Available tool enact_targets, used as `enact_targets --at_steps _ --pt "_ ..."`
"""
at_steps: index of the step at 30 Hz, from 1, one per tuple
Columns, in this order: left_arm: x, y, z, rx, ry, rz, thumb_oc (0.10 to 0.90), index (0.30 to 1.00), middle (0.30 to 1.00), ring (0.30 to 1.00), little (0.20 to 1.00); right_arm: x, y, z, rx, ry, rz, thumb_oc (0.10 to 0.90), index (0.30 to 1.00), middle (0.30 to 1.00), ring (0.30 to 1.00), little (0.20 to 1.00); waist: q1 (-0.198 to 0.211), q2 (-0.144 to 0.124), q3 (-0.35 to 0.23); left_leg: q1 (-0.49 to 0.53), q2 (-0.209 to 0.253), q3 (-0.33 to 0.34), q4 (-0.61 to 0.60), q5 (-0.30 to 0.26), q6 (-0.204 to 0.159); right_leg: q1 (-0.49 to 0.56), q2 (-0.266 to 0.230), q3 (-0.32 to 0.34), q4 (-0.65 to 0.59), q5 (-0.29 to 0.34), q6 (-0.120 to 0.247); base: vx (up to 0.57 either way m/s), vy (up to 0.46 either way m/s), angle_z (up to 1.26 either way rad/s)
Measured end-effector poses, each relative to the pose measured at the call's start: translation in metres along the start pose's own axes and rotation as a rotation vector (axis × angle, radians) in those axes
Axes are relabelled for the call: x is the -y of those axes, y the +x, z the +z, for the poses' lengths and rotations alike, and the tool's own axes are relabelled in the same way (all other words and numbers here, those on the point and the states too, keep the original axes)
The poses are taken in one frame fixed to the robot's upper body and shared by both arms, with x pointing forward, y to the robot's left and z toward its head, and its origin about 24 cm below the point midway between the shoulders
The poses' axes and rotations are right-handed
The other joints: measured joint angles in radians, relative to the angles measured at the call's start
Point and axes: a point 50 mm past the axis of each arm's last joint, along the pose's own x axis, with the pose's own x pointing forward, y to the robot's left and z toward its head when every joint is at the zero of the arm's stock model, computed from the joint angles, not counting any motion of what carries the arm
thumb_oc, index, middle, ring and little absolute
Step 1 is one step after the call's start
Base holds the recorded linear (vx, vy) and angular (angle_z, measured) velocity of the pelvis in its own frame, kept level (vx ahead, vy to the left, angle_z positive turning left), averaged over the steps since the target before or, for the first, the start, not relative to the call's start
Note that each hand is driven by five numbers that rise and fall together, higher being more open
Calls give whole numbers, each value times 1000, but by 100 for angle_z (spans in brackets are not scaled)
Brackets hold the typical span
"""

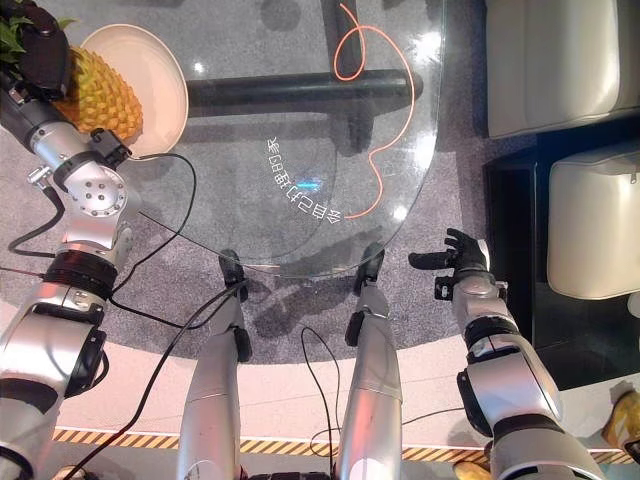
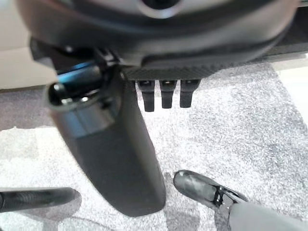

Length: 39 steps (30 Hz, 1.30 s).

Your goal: Pick up the fruit to the plate

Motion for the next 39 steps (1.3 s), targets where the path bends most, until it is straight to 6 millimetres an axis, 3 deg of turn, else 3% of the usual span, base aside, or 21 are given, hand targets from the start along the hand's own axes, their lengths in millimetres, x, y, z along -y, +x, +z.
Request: enact_targets --at_steps 38,39 --pt "15 11 5 9 42 -69 100 300 300 300 200 -1 0 0 -14 -4 20 800 900 900 900 900 -11 -4 0 0 2 4 0 1 0 -2 4 7 -4 3 -1 0 0 0" --pt "15 12 4 4 52 -67 130 326 326 326 230 -1 0 0 -14 -4 20 800 900 900 900 900 -11 -4 0 0 3 4 0 1 0 -2 5 7 -4 3 -1 0 0 0"
